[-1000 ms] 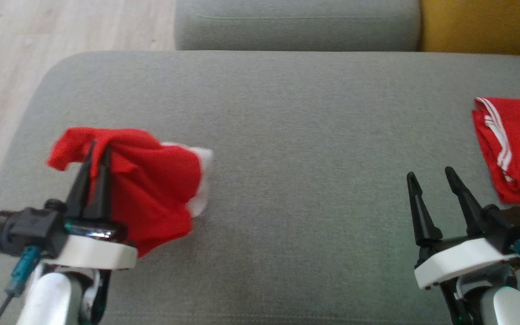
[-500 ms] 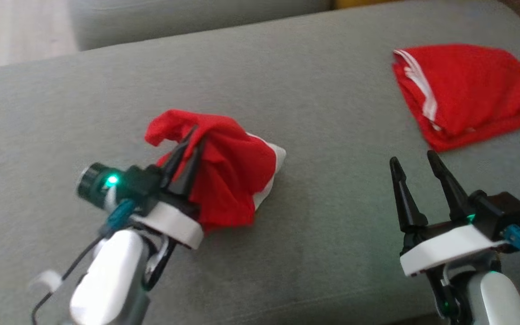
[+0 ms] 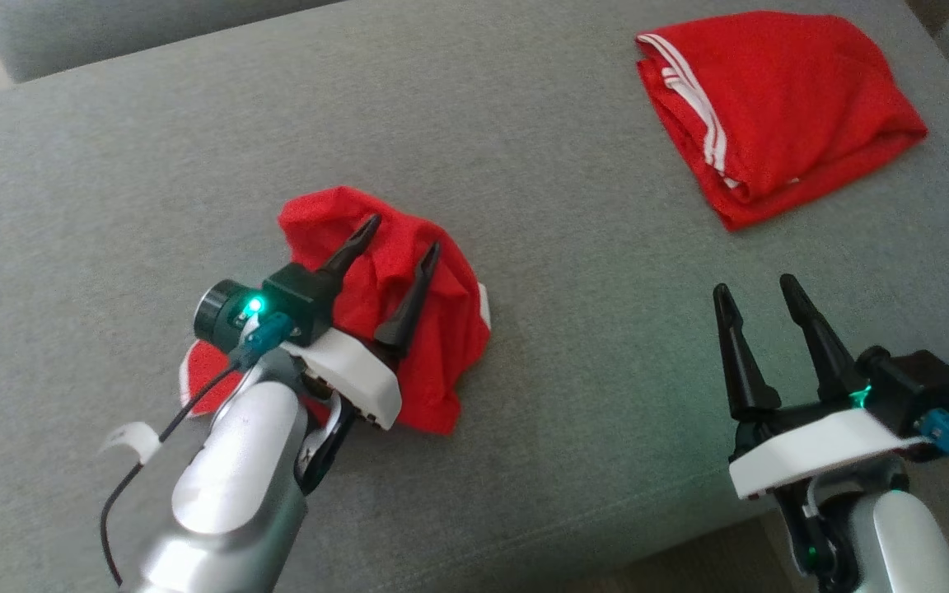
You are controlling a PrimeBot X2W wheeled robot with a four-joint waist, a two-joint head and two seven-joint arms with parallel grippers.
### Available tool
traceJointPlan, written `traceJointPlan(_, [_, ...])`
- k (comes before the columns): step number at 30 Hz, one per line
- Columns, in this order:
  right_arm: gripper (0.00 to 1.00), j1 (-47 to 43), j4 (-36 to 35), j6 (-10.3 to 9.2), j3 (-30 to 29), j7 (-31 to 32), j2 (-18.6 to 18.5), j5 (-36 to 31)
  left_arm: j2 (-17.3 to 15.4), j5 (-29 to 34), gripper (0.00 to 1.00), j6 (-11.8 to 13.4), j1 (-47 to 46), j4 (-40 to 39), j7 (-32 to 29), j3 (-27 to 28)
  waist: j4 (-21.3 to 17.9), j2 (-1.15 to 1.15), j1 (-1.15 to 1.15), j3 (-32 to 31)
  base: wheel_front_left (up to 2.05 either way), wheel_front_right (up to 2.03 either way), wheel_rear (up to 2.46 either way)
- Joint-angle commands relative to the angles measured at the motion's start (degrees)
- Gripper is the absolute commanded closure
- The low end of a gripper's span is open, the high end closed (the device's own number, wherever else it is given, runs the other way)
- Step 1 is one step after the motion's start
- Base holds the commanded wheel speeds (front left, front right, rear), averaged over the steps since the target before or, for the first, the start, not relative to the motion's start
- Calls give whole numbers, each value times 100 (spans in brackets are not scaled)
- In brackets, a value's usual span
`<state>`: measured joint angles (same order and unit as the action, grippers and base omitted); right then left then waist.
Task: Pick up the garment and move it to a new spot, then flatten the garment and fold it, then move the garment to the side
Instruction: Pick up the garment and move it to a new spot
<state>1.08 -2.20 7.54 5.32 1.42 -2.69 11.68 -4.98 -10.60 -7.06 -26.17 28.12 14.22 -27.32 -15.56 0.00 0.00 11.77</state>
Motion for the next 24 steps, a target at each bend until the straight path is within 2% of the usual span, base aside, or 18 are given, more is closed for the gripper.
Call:
traceJointPlan(1, [0,272,-164,-5,124,-74,-20,27,-35,-74,0,4,-230,-224,67,215,129,0,0,-70,0,0,0])
traceJointPlan(7, [0,229,-172,-5,13,-26,-20,-103,-92,-170,0,262,135,-901,75,586,626,0,0,-287,0,0,0])
traceJointPlan(16, [0,135,-310,-5,-200,129,-19,-295,-452,-264,0,755,914,-1770,77,1495,1430,0,0,-532,0,0,0])
traceJointPlan(24, [0,-4,-354,-5,-278,219,-19,-386,-748,-306,0,850,1648,-2044,77,1845,1736,0,0,-810,0,0,0])
